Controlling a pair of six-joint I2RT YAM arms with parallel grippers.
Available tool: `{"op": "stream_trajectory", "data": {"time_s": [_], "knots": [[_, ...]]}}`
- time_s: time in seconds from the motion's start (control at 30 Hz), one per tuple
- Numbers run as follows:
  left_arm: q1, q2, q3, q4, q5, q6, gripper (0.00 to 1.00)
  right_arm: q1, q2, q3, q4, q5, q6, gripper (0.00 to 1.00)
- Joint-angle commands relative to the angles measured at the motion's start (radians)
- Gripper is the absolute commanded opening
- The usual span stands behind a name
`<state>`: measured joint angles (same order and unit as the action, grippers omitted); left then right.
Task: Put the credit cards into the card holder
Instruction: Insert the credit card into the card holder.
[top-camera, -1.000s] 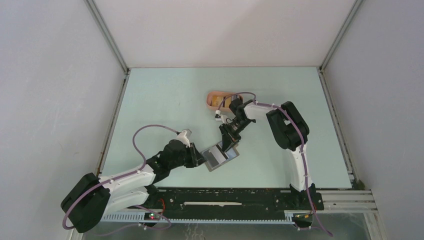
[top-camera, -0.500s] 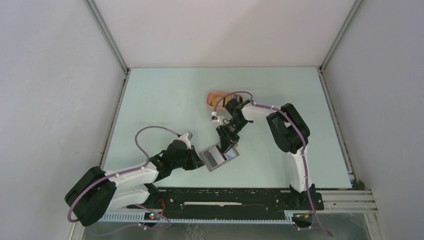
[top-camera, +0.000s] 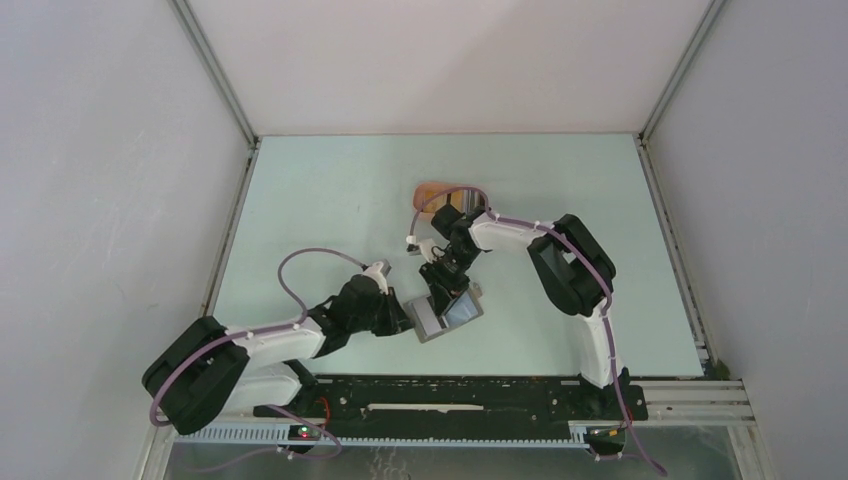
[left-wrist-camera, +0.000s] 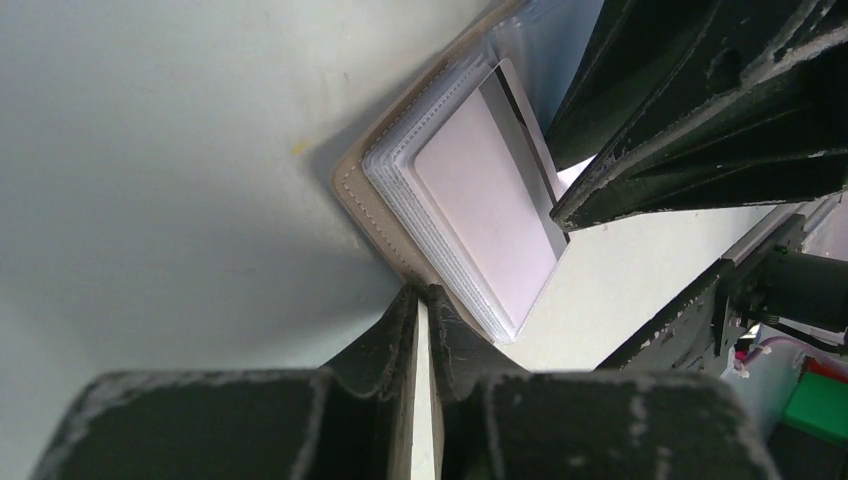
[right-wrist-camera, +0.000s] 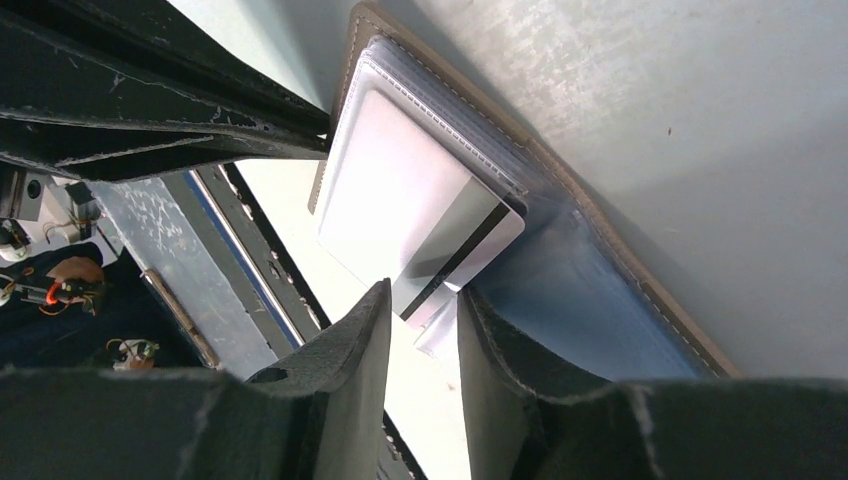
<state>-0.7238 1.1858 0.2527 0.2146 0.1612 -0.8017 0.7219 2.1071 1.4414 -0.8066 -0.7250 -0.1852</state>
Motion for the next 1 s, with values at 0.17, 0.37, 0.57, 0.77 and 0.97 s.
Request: {"op": "stream_trajectory", "data": {"time_s": [0.17, 0.37, 0.57, 0.77, 0.97], "knots": [[-0.006, -0.014, 0.017, 0.047, -0.007, 0.020, 0.13, 0.018, -0.082, 0.030, -0.010, 0.017, -0.047, 0.45], [-0.005, -0.061, 0.023, 0.007, -0.021, 0.039, 0.15, -0.004, -0.114, 0.031, -0.027, 0.019, -0.077, 0.49], [-0.006, -0.063, 0.019, 0.021, -0.013, 0.041, 0.17, -0.009, -0.098, 0.029, -0.021, 0.037, -0.081, 0.50], [-0.006, 0.013, 0.019, 0.076, 0.000, 0.028, 0.17, -0.005, -0.055, 0.034, -0.013, 0.061, -0.069, 0.50], [-0.006, 0.077, 0.022, 0.123, 0.016, 0.020, 0.16, 0.027, -0.029, 0.039, -0.008, 0.066, -0.057, 0.49]]}}
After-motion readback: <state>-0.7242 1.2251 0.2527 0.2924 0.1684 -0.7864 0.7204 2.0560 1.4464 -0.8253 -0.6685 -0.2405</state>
